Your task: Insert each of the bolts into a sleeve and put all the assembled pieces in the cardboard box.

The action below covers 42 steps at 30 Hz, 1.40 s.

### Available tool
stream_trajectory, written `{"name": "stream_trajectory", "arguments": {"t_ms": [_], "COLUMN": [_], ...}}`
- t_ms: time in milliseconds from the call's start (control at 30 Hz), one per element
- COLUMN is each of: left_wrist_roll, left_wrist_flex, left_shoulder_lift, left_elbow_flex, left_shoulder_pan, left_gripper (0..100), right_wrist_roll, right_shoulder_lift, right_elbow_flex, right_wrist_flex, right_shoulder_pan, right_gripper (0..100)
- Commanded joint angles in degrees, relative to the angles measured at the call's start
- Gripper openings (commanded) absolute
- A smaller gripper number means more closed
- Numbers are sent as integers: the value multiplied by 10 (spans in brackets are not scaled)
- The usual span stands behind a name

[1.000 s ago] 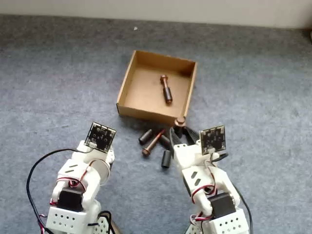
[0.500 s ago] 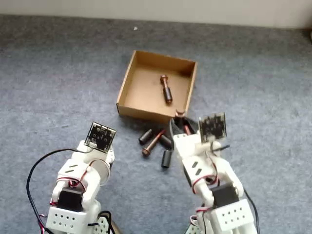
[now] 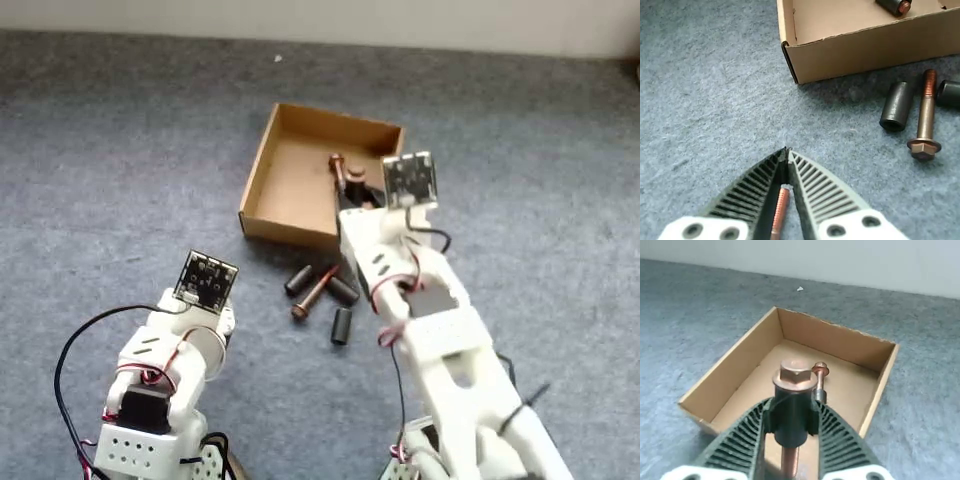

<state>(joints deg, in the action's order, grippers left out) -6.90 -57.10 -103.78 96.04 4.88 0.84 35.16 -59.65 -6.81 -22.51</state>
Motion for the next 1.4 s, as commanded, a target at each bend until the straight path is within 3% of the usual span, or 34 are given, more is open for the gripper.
{"name": "stream_trajectory", "arguments": {"t_ms": [0,467,633,967,1367], "left_wrist_roll": [-5,-5,-5,-5,-5], "left_wrist_flex": [4,4,4,4,5], "left_shoulder_lift": [-1,-1,-1,-1,-1], "left_elbow_flex": [11,11,11,11,11], "left_shoulder_pan": [-6,-6,-6,-6,-6], "left_gripper": [7,7,7,8,8], "right_wrist_roll": [-9,-9,-9,-9,-8], "right_shoulder_lift": [-63,-300,-319,-315,-109], "right_elbow_flex": [71,204,205,204,204], "right_wrist_flex": [50,49,48,41,-255], "right_shoulder_pan": [15,53,53,53,25], "right_gripper": [5,28,163,170,170]}}
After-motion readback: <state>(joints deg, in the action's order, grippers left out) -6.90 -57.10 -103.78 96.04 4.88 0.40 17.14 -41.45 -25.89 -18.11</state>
